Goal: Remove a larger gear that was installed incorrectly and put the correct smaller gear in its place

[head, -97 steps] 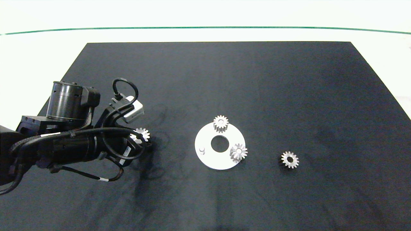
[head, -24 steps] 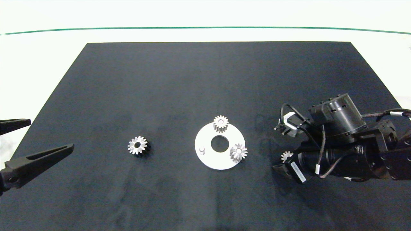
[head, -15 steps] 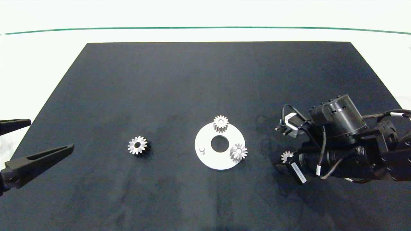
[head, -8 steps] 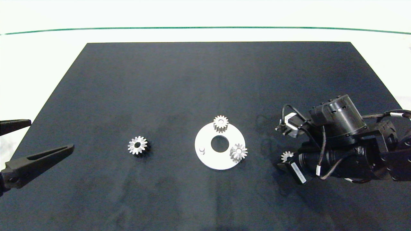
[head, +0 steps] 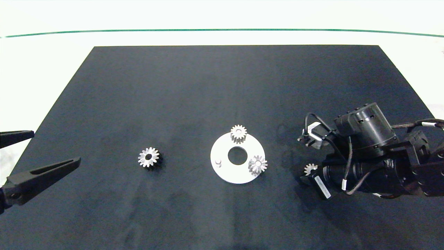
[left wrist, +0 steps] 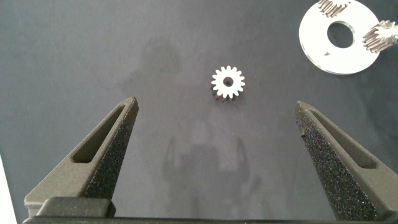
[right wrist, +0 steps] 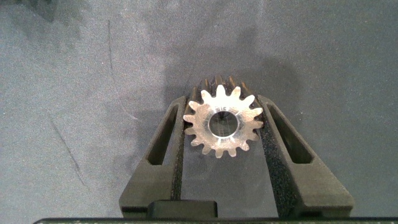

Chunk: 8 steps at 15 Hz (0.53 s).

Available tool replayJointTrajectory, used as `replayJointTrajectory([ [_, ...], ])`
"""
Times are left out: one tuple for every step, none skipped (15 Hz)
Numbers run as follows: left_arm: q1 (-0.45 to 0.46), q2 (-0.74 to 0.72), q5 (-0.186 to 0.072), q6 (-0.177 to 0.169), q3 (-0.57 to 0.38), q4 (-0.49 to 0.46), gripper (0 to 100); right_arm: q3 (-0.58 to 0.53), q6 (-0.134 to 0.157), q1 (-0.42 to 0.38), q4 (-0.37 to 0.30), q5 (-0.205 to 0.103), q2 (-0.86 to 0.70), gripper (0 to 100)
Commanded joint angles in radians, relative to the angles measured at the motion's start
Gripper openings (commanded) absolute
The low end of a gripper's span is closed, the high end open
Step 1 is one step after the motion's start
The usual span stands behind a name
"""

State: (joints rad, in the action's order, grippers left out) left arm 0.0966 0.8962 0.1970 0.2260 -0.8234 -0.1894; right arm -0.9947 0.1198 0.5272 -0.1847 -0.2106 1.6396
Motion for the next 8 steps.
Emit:
replayJointTrajectory([
  [0.0,0.003,0.001,0.001,0.003,-0.001,100,0.005,0.001,0.0,-0.002,-0.001,-0.01,28],
  [0.0,0.004,0.001,0.001,0.003,-0.001,100,0.004,0.001,0.0,-0.001,-0.001,-0.015,28],
  [-0.001,0.004,0.001,0.0,0.004,-0.001,100,-0.002,-0.005,0.004,0.001,-0.001,-0.026,28],
  [-0.001,0.003,-0.001,-0.011,0.004,-0.001,100,-0.009,-0.009,0.007,0.001,-0.003,-0.044,28],
  [0.0,0.001,-0.001,-0.013,0.004,-0.001,100,-0.016,-0.009,0.007,0.001,-0.003,-0.057,28],
  [0.0,0.0,-0.001,-0.013,0.004,-0.002,100,-0.022,-0.009,0.007,0.001,-0.003,-0.066,28],
  [0.0,-0.003,-0.001,-0.013,0.004,-0.002,100,-0.032,-0.009,0.007,-0.001,-0.003,-0.075,28],
  [0.002,-0.014,-0.001,-0.013,0.01,-0.002,100,-0.045,-0.008,0.014,-0.001,-0.004,-0.087,28],
])
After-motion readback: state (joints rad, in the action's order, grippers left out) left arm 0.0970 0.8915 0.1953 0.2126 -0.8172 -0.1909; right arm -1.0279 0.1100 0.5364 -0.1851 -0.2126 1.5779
